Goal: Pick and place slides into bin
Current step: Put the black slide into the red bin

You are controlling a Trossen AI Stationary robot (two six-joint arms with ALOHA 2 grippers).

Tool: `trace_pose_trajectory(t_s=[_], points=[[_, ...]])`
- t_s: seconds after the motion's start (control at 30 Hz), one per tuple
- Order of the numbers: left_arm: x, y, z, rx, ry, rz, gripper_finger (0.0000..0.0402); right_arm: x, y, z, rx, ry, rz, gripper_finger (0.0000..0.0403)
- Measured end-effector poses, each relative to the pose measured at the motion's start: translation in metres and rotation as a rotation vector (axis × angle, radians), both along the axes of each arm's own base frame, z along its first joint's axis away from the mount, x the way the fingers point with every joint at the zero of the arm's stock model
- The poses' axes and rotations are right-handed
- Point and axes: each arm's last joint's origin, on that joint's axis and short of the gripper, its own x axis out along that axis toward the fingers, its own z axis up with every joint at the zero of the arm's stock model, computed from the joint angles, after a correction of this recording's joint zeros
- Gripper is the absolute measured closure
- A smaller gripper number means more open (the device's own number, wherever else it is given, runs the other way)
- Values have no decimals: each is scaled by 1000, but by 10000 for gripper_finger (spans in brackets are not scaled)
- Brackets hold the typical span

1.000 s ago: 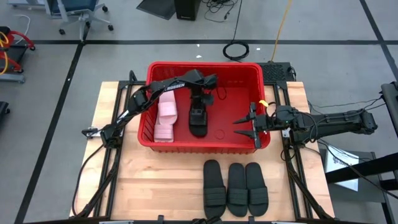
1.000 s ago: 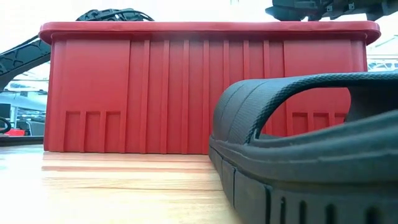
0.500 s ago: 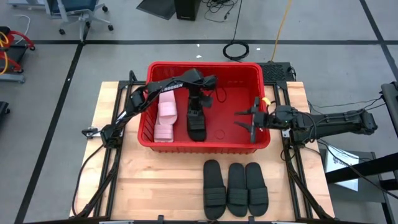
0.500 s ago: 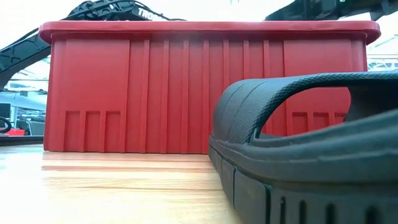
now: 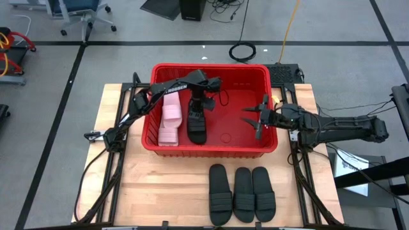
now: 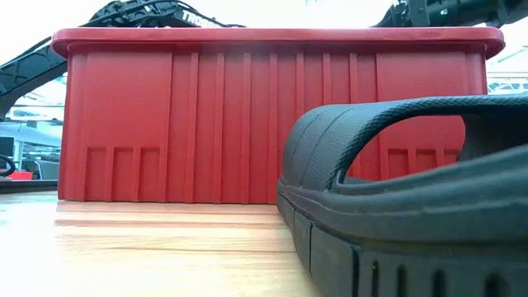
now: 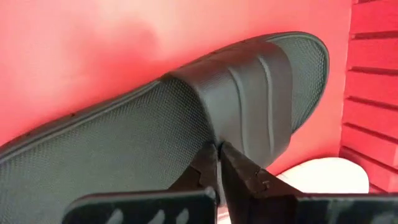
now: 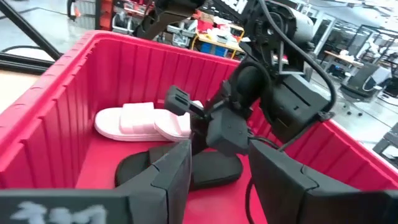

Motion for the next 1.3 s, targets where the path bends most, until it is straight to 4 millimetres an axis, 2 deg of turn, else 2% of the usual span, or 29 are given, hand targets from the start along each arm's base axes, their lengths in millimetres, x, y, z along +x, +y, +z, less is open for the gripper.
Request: trace_pose_trajectory(t_s=[0.57,1.03,1.3], points=[[7,-16,0,-4,15,6,399,-1,-8,1,-4,-5,-43,252],[6,-13,1,49,73,128,396,-2,-9,0,-7,-1,-47,252],[6,-15,1,55,79,135,391,-2,-9,0,-7,-1,-47,252]])
